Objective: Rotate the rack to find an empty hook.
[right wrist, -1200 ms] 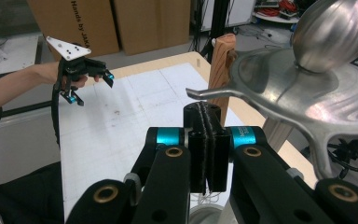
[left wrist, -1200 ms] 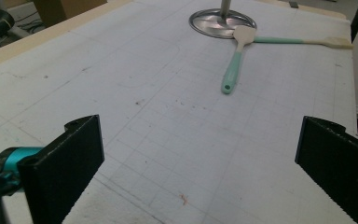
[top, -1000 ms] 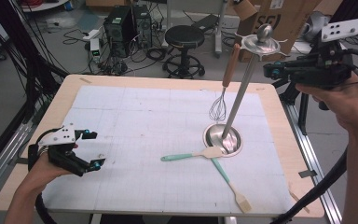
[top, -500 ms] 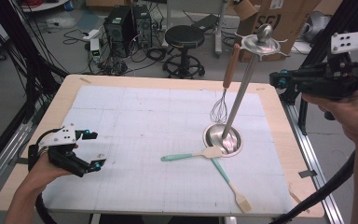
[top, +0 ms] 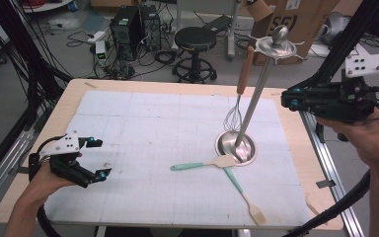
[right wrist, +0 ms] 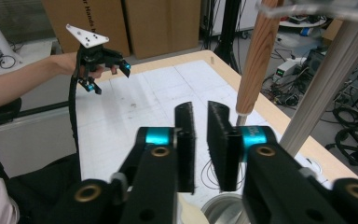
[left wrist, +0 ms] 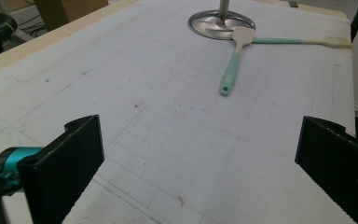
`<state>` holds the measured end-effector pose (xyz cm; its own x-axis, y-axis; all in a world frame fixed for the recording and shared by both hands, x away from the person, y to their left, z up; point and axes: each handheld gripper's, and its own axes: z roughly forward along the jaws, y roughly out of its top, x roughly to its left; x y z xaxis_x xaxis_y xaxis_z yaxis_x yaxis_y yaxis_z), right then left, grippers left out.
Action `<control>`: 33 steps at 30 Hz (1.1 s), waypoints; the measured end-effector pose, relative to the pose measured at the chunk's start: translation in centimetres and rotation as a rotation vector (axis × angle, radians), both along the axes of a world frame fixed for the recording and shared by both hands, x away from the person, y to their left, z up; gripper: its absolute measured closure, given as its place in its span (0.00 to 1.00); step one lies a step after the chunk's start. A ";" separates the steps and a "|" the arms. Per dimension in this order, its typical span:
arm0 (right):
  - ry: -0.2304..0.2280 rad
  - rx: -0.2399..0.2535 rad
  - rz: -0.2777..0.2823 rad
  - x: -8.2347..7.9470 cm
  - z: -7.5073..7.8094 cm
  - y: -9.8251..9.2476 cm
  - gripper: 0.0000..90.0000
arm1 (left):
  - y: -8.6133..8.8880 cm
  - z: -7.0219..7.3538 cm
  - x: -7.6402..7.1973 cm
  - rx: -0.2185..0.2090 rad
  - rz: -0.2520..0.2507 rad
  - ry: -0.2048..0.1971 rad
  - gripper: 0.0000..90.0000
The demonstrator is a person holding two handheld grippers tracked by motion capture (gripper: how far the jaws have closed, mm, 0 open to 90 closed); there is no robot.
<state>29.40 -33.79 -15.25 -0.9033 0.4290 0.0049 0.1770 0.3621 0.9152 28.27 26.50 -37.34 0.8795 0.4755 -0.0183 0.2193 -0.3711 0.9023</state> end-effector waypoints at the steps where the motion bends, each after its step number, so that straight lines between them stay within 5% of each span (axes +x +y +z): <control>1: -0.003 0.000 -0.002 -0.1 -0.3 0.0 0.85 | 0.0 0.0 0.0 0.001 0.001 0.001 0.02; 12: 0.011 -0.015 -0.048 -0.4 -2.7 0.6 0.41 | 0.1 0.2 -0.1 -0.005 0.002 -0.006 0.02; 14: 0.020 -0.023 -0.034 -0.4 -3.3 0.7 0.22 | 0.1 0.2 -0.1 -0.005 0.000 -0.005 0.02; 21: -0.010 -0.007 -0.004 -0.6 -4.9 1.0 0.00 | 0.2 0.2 -0.1 -0.009 0.001 -0.007 0.02; 33: -0.016 0.009 0.049 -1.3 -7.6 1.8 0.00 | 0.3 0.3 -0.1 -0.006 0.000 -0.011 0.02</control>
